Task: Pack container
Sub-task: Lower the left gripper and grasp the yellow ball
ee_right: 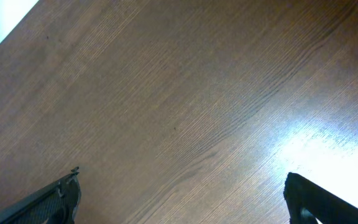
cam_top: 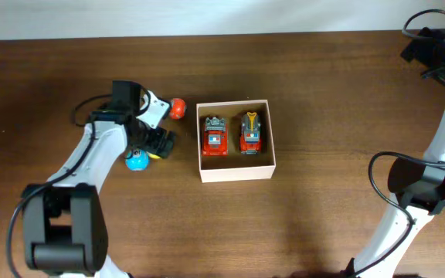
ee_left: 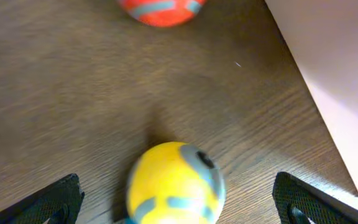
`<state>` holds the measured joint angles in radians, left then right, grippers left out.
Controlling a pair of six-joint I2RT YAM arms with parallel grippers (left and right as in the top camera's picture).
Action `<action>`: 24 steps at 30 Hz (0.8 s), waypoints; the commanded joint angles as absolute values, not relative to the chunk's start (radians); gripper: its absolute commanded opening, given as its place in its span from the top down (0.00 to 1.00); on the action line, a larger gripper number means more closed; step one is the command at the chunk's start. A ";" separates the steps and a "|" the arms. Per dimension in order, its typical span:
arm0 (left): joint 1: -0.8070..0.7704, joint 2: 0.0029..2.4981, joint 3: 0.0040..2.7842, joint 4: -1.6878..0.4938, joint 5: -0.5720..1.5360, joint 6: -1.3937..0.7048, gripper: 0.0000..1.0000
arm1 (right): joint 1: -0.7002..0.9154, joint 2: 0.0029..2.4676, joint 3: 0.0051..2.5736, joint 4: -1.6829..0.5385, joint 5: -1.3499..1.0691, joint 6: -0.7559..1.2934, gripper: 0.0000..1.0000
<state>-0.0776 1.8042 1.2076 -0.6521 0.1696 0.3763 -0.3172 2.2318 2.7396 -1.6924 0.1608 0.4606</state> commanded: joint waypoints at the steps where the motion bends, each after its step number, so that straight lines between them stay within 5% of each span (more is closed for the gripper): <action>1: -0.093 1.864 1.222 -0.655 0.204 0.418 0.01 | -0.315 2.217 2.748 -1.698 0.177 0.466 0.01; 13: -0.097 1.917 1.222 -0.647 0.152 0.418 0.09 | -0.315 2.217 2.748 -1.698 0.177 0.466 0.01; 19: -0.097 1.917 1.222 -0.643 0.149 0.418 0.41 | -0.315 2.217 2.748 -1.698 0.177 0.466 0.01; 24: -0.097 1.917 1.224 -0.642 0.148 0.418 0.47 | -0.315 2.217 2.748 -1.698 0.177 0.465 0.01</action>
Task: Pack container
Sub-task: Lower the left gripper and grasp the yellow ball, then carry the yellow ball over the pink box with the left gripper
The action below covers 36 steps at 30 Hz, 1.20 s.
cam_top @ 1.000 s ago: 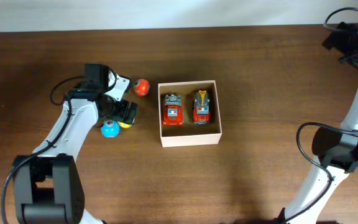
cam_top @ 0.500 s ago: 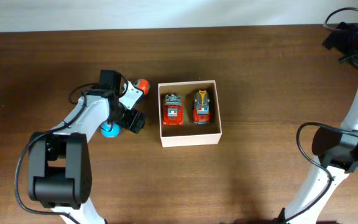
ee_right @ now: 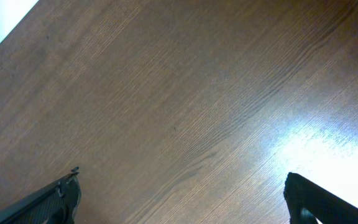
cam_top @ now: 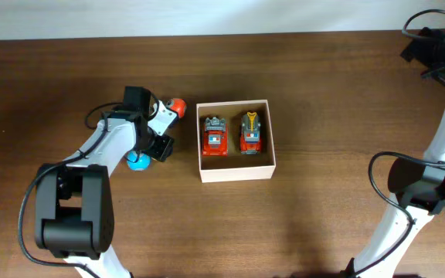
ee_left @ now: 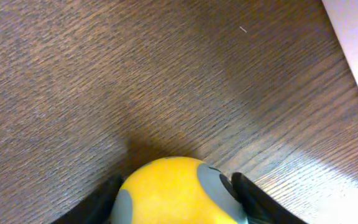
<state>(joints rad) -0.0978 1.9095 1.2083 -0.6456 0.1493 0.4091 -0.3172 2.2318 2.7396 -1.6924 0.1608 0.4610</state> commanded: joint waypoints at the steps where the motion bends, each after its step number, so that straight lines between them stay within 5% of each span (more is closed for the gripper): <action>1: -0.097 1.917 1.227 -0.642 0.149 0.418 0.47 | -0.315 2.217 2.748 -1.698 0.177 0.465 0.01; 13: -0.098 1.914 1.506 -0.812 0.183 0.290 0.56 | -0.315 2.217 2.748 -1.698 0.177 0.465 0.01; 24: -0.110 1.914 1.678 -1.001 0.726 0.285 0.60 | -0.315 2.217 2.748 -1.698 0.177 0.465 0.01; 36: -0.313 1.914 1.678 -1.078 0.689 0.286 0.59 | -0.315 2.217 2.748 -1.698 0.177 0.466 0.02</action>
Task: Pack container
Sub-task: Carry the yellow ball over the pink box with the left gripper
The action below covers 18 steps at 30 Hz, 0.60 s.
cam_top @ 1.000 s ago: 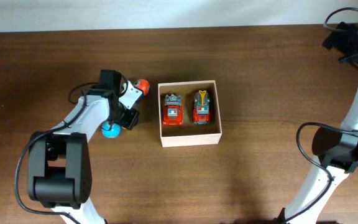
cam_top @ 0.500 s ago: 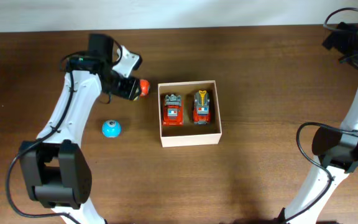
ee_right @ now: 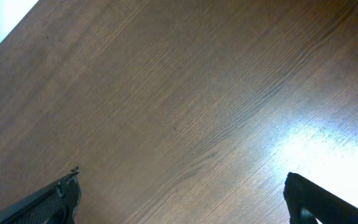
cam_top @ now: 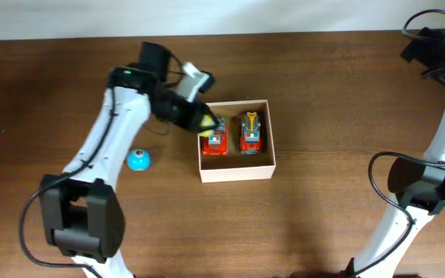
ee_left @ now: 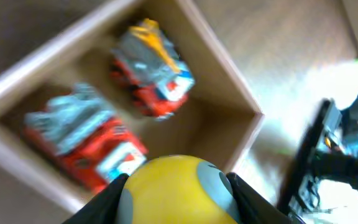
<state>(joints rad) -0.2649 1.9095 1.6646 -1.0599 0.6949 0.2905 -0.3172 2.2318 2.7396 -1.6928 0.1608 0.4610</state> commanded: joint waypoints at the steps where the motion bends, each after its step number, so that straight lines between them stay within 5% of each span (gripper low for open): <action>1: -0.333 1.914 1.678 -1.089 0.648 0.287 0.58 | -0.315 2.217 2.748 -1.698 0.177 0.466 0.01; 8: -0.480 1.917 1.669 -1.100 0.327 0.293 0.58 | -0.315 2.217 2.748 -1.698 0.177 0.466 0.01; 18: -0.545 1.984 1.669 -0.951 0.292 0.292 0.58 | -0.315 2.217 2.748 -1.698 0.177 0.466 0.01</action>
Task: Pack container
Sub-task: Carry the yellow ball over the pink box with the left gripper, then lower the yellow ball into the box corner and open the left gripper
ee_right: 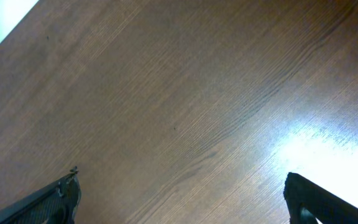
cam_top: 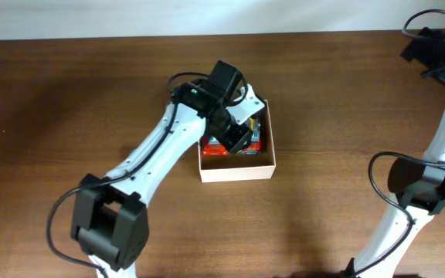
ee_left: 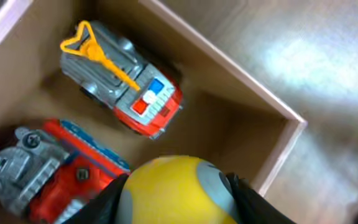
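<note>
My left gripper [ee_left: 178, 194] is shut on a yellow ball with grey markings [ee_left: 176, 186]. It holds the ball over the open cardboard box [ee_left: 229, 68], just above the toys inside. In the box lie a red truck with a yellow ladder [ee_left: 120, 87] and a red and grey truck [ee_left: 48, 168]. In the overhead view the left gripper [cam_top: 234, 131] covers the middle of the box [cam_top: 238, 171] and hides the ball. My right gripper [ee_right: 182, 205] is open over bare wood, far from the box.
The right arm [cam_top: 439, 147] stands along the table's right edge, its wrist at the far right corner. The left arm [cam_top: 157, 162] stretches diagonally from the front left to the box. The wooden table [cam_top: 338, 93] surrounds the box.
My left gripper, still shut on the yellow ball, has moved right from the box's left rim to over the middle of the box, closer to the trucks. The right arm has not moved.
My left gripper stood open around the yellow ball on the table left of the box, beside a blue ball. Then it was shut on the yellow ball. Then it held it at the box's left rim, the blue ball left behind, and now over the trucks.
</note>
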`<state>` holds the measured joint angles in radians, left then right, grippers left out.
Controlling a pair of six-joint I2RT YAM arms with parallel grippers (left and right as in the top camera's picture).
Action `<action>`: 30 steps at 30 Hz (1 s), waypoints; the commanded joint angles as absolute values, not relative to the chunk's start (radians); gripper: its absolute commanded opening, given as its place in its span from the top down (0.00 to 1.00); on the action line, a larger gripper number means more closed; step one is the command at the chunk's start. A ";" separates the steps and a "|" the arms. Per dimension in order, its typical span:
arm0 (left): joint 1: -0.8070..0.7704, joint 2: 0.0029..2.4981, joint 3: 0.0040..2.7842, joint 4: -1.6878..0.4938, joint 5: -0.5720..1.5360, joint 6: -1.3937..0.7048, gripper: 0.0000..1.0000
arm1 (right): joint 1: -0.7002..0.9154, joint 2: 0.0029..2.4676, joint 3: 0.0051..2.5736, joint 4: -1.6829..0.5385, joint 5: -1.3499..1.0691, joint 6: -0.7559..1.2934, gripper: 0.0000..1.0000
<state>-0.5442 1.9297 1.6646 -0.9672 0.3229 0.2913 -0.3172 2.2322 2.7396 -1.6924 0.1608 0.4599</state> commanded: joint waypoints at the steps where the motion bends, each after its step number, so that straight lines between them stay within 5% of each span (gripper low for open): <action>1: -0.546 1.998 1.669 -0.950 0.294 0.292 0.58 | -0.315 2.217 2.748 -1.698 0.177 0.465 0.01; 30: -0.648 2.048 1.669 -0.904 0.437 0.292 0.58 | -0.315 2.217 2.748 -1.698 0.177 0.465 0.01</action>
